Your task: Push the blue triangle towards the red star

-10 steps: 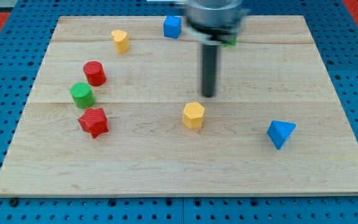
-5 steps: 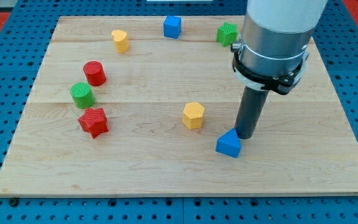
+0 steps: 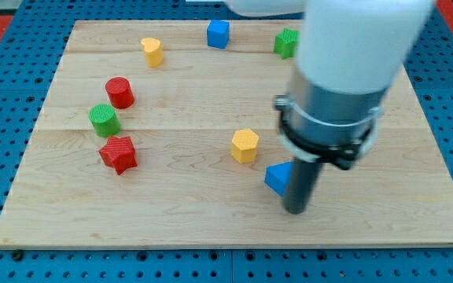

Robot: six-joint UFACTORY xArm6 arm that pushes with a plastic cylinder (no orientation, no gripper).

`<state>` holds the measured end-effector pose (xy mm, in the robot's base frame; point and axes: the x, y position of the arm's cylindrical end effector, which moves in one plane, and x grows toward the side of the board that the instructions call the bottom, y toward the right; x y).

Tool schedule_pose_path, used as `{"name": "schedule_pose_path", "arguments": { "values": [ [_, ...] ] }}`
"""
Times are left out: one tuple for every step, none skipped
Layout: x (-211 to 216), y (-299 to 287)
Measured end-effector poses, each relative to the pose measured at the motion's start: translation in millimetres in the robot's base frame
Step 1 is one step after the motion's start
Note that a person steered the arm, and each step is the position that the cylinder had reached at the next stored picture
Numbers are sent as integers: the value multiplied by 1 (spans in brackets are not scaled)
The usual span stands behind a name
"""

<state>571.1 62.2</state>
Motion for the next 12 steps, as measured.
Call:
{"name": "schedule_pose_path", "arguments": {
  "values": [
    [-10, -52],
    [27, -19],
    [19, 62],
    [-7, 52],
    [-37, -52],
    [-35, -70],
    [-39, -17],
    [-49, 23],
    [-65, -57],
    [-66, -121],
    [-65, -102],
    [-51, -44]
  ]
}}
